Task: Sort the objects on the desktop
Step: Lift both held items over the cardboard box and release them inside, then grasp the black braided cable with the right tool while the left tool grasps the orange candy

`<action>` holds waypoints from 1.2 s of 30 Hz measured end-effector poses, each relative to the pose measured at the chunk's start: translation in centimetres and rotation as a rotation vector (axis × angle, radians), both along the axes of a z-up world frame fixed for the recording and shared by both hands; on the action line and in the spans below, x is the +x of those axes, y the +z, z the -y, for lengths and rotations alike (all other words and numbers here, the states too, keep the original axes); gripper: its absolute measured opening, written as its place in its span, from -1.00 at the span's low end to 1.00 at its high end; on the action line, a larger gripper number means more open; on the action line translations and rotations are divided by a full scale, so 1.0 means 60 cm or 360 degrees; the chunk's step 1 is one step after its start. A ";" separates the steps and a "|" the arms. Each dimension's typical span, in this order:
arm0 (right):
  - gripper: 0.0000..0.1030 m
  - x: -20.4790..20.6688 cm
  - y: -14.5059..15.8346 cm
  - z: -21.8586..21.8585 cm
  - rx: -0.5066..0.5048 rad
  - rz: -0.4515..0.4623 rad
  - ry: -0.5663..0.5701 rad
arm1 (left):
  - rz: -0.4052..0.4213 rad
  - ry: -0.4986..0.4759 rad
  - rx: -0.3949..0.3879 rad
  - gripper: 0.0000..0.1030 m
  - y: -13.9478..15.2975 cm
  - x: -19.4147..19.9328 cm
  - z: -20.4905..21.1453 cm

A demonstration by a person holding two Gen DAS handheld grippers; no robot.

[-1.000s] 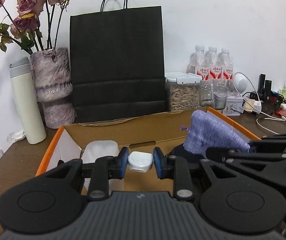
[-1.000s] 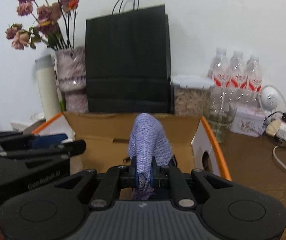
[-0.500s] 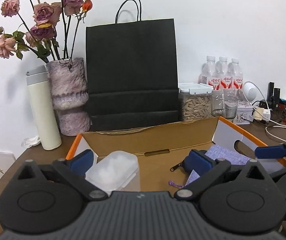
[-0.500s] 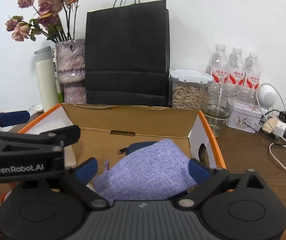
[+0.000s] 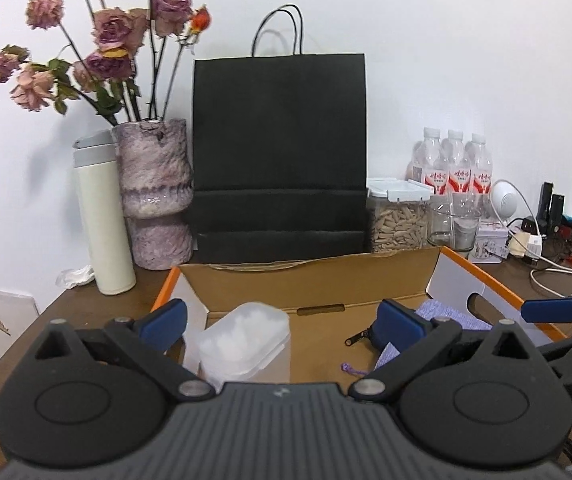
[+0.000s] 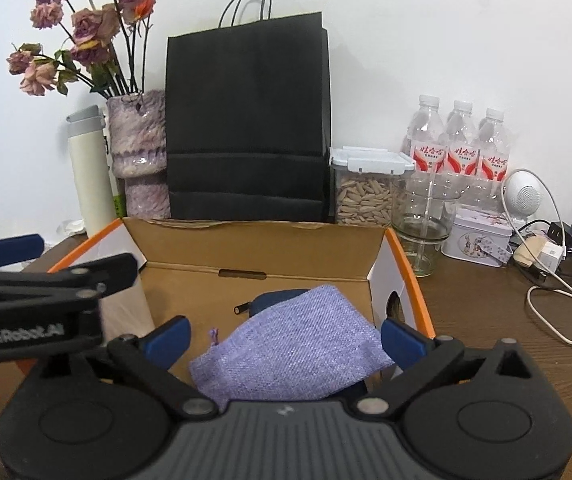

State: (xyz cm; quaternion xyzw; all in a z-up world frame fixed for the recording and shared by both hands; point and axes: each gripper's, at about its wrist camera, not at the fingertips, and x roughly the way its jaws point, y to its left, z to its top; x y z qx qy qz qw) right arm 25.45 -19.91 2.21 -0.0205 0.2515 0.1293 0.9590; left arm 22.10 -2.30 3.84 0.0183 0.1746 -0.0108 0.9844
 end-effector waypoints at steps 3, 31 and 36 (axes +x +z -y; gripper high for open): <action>0.97 -0.019 0.000 0.007 -0.0014 0.0003 0.0014 | 0.0003 0.0019 -0.0012 1.00 0.001 -0.022 -0.019; 0.98 -0.188 -0.068 0.101 -0.0031 -0.0273 -0.0068 | -0.0453 0.0155 0.0006 1.00 -0.079 -0.163 -0.165; 0.98 -0.176 -0.081 0.085 -0.0072 -0.0363 -0.0019 | -0.0491 0.0136 0.0014 1.00 -0.086 -0.152 -0.156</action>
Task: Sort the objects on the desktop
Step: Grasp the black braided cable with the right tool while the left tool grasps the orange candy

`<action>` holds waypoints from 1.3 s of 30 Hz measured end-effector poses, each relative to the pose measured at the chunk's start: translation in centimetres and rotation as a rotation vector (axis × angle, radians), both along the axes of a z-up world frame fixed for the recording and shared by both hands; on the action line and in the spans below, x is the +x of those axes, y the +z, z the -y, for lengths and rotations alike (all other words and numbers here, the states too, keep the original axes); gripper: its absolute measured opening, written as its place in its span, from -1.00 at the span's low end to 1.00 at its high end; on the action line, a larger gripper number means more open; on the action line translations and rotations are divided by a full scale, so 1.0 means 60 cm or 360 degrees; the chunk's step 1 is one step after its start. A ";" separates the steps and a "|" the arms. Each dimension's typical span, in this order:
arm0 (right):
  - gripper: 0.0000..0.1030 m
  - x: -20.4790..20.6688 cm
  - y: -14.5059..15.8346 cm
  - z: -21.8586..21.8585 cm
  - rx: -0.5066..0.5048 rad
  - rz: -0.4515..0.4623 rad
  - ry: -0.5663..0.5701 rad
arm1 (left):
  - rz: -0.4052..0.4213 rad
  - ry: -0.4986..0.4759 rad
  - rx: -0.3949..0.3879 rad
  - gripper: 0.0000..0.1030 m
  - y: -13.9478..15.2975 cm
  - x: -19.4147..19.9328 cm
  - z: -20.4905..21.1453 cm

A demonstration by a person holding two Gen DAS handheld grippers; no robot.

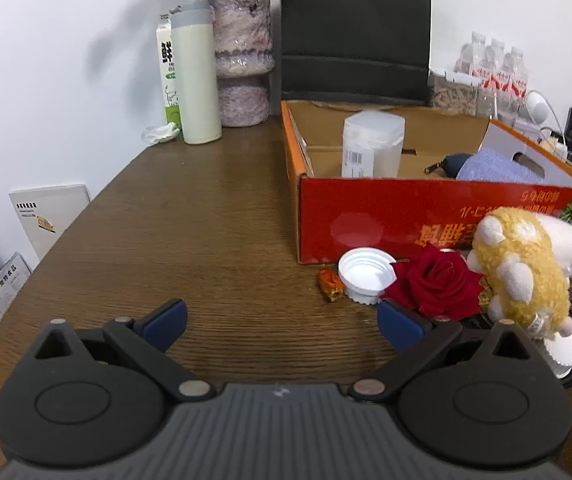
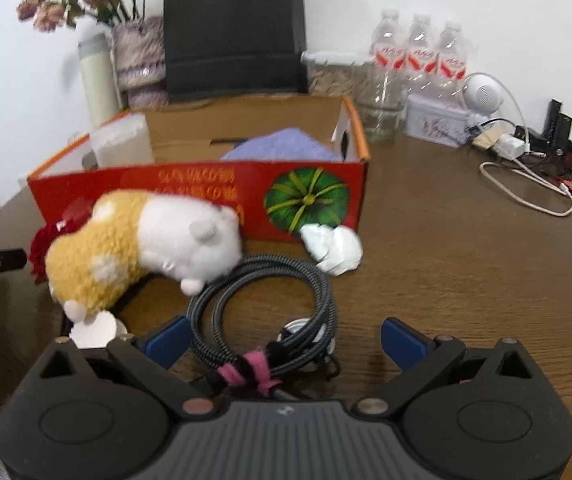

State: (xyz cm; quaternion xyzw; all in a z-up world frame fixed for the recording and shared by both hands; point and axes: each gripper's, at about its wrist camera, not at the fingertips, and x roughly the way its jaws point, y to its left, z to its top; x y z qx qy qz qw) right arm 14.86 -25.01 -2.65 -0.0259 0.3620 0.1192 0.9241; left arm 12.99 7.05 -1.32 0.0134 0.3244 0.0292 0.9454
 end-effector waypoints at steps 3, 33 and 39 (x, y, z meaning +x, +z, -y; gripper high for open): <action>0.98 0.006 -0.006 -0.012 -0.0022 -0.0026 0.0017 | -0.0023 0.0004 0.0011 1.00 -0.006 0.007 0.003; 1.00 0.024 -0.016 -0.031 -0.0023 0.0067 0.0010 | 0.0014 -0.0089 -0.0061 0.05 -0.020 0.037 0.016; 1.00 0.023 -0.016 -0.031 -0.0023 0.0066 0.0010 | 0.0030 -0.0086 -0.0098 -0.29 -0.020 0.035 0.014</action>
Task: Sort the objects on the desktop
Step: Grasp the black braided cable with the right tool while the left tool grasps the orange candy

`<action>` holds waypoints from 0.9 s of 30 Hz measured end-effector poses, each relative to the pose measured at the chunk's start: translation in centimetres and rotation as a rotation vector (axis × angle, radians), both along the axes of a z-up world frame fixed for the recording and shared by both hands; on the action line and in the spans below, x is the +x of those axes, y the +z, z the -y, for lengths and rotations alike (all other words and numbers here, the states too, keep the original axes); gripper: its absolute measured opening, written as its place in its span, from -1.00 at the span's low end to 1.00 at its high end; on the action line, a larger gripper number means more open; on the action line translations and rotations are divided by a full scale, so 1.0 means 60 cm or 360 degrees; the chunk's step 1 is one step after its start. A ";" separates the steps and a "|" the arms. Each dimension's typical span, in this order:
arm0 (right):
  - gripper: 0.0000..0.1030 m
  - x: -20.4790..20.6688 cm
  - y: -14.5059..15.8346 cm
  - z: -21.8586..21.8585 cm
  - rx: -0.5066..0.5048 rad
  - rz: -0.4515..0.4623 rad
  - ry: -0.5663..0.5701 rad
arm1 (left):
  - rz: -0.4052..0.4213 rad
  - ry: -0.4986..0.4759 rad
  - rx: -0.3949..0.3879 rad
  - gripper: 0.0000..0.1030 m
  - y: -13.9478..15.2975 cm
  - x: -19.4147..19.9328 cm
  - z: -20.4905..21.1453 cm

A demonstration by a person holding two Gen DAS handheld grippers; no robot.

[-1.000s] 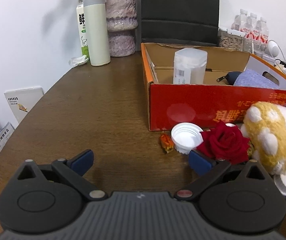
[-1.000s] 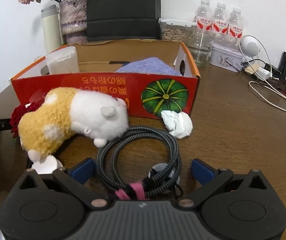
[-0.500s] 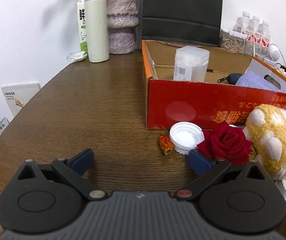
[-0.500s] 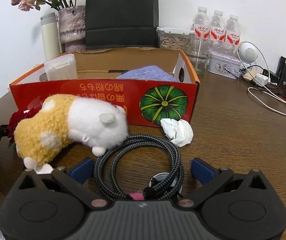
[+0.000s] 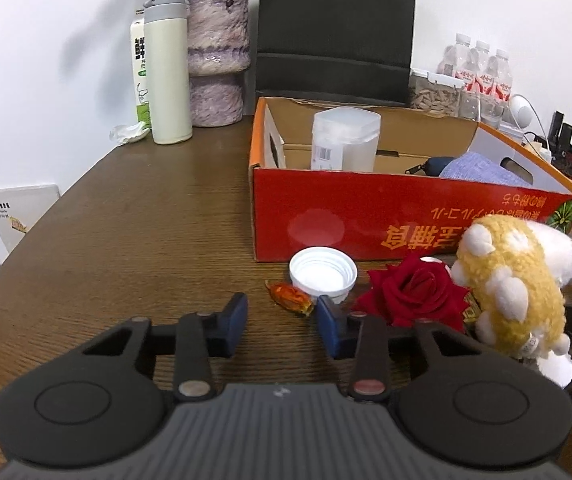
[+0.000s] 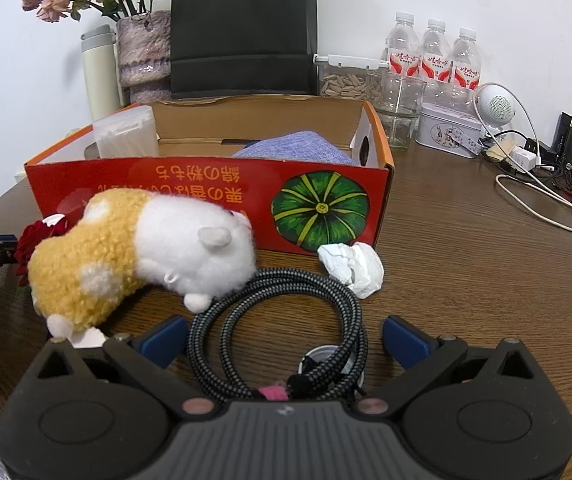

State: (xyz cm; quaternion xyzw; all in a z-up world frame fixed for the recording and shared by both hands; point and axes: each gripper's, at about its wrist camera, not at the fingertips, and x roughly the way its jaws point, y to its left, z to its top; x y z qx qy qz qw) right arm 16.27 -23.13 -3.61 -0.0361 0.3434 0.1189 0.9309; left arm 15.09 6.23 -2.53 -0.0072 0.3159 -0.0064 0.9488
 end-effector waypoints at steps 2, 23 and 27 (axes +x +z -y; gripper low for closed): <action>1.00 0.000 0.000 0.000 0.0000 0.0000 0.0000 | 0.0001 0.0020 -0.0022 -0.30 -0.001 -0.001 -0.005; 0.72 -0.012 0.005 -0.001 0.0003 0.0041 0.0004 | 0.0013 0.0119 -0.0040 -0.73 0.004 0.016 -0.020; 0.70 -0.015 0.007 0.001 0.0000 0.0062 -0.0001 | 0.0067 0.0123 -0.0043 -0.73 0.011 0.003 -0.021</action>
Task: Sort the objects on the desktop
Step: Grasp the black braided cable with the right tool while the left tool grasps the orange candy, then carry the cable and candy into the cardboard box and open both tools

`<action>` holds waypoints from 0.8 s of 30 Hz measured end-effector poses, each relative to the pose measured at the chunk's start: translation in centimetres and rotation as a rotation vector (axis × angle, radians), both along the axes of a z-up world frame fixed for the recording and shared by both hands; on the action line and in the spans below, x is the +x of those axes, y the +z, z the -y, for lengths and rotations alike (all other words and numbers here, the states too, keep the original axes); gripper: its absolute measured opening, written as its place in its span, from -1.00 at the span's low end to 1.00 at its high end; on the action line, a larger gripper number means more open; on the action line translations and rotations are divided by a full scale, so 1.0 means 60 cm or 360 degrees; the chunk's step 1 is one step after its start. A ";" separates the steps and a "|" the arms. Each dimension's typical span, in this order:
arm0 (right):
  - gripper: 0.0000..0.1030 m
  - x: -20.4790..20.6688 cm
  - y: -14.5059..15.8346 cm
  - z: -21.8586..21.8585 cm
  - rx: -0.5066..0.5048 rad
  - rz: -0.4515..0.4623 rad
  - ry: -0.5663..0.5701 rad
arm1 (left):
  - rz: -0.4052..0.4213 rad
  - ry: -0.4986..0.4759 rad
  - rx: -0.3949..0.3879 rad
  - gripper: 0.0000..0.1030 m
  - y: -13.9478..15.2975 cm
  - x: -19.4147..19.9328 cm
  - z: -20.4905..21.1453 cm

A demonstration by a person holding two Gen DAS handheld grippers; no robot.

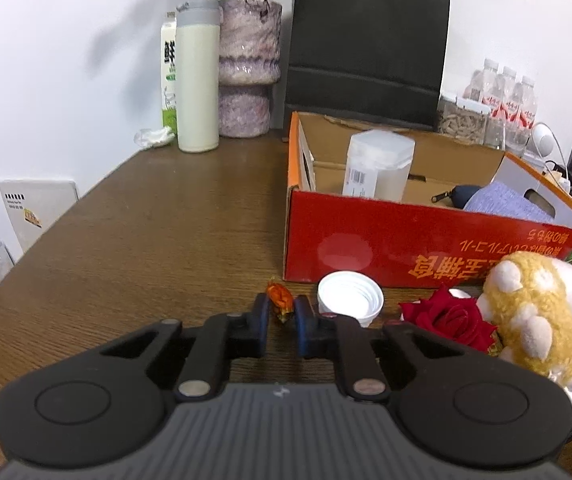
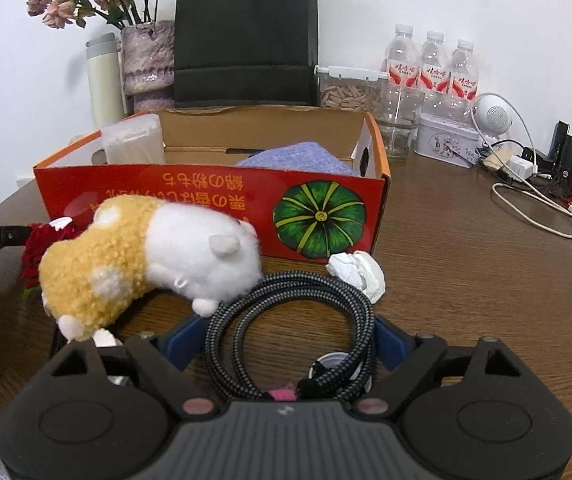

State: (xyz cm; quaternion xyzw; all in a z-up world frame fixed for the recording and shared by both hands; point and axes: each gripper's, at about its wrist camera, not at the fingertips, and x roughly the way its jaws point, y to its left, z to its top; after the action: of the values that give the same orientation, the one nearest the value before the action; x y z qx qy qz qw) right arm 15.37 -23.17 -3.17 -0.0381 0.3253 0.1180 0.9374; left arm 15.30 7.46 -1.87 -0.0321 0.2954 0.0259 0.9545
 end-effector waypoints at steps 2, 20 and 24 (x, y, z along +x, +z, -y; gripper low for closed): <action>0.70 -0.004 0.003 0.000 -0.0010 0.0026 -0.0006 | 0.0032 -0.0002 0.0005 -0.73 0.004 -0.009 0.001; -0.56 -0.025 0.120 0.031 0.0213 0.0326 0.0014 | 0.0430 -0.0313 0.0078 -0.73 0.125 -0.053 0.074; -0.77 0.026 0.142 0.038 0.0362 0.0250 0.0039 | 0.0492 -0.0403 0.0105 -0.73 0.149 -0.022 0.110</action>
State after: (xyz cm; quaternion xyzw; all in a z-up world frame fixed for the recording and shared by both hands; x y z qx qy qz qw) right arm 16.93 -25.48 5.36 0.0554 0.2349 0.1622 0.9568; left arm 13.99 0.85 7.08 0.0331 0.1459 -0.0898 0.9847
